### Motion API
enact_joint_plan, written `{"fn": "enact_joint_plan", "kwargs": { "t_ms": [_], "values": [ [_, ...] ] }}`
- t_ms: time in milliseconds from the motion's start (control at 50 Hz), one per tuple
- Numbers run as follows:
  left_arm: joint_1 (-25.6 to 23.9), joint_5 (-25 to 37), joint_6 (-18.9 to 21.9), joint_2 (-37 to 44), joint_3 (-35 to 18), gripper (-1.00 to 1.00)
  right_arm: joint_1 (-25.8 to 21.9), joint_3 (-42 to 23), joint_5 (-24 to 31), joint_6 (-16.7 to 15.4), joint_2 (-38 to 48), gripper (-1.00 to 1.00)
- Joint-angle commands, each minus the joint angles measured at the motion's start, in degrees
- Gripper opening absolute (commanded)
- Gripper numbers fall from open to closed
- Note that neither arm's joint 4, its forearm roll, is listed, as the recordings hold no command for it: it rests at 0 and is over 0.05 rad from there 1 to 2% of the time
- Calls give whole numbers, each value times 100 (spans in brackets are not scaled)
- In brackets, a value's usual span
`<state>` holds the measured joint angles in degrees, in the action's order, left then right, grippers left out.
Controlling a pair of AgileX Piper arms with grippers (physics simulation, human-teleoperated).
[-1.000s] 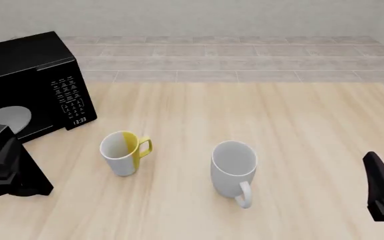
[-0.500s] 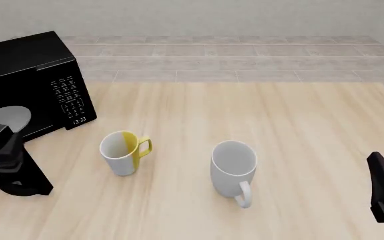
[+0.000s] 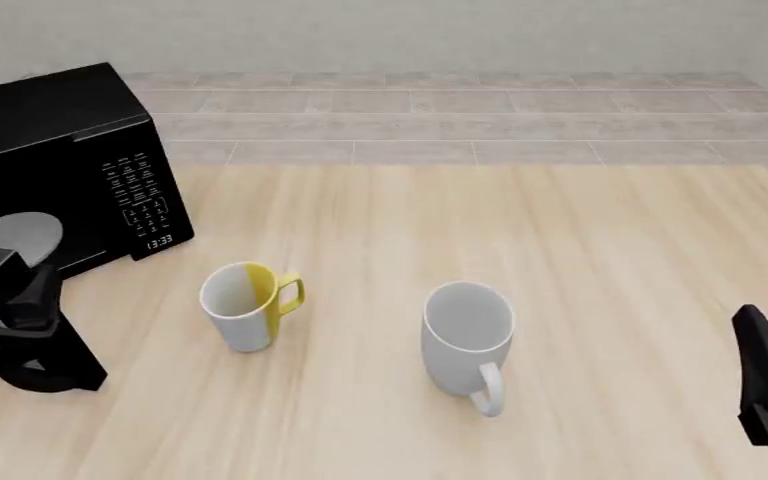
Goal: Close the microwave.
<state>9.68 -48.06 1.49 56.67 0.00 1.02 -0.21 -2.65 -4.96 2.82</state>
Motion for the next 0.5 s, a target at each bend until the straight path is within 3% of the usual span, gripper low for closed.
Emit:
{"fn": "enact_joint_plan", "kwargs": {
  "t_ms": [20,500],
  "values": [
    [-74,-315,-57,536,-53,100,28,17,-19,-115,15,100],
    [-149,-142,-39,665,-325,100,-51,7,-83,-103,88,100]
  ]
}}
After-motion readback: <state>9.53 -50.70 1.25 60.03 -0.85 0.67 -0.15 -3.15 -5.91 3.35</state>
